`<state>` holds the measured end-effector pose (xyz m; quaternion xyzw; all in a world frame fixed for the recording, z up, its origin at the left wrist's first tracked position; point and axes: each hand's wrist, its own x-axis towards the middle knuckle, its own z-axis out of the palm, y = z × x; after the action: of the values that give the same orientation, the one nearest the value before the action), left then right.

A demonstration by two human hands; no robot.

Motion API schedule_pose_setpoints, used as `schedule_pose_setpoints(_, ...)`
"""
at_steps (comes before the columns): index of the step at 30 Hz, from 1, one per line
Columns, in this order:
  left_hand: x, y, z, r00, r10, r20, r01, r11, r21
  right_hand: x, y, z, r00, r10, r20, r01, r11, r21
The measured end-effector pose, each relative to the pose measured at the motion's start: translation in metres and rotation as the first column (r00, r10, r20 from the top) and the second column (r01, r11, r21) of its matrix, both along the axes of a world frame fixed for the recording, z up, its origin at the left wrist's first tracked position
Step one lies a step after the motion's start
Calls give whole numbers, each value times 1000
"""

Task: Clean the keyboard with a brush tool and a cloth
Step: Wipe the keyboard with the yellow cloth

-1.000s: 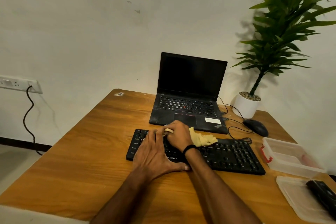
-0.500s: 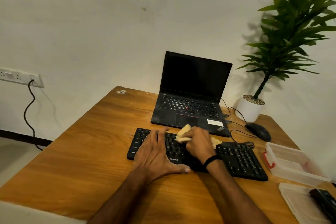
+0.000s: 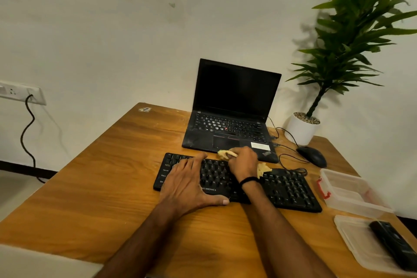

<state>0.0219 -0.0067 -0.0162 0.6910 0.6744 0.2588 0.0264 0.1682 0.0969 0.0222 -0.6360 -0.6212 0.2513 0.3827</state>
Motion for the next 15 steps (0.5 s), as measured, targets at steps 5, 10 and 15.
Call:
schedule_pose_setpoints(5,-3,0,4,1000,-20,4,20,1000,1,47,-9,21,741,-239,-628,215,970,-115)
schedule_pose_setpoints(10,-12,-3,6,998,-39,58,41,999,-32,96,-15,42,511,-343,-788,410,903,-127)
schedule_pose_setpoints(15,-11,-6,6,997,-47,56,49,998,-33,80,-28,50,857,-320,-404,458,833,310)
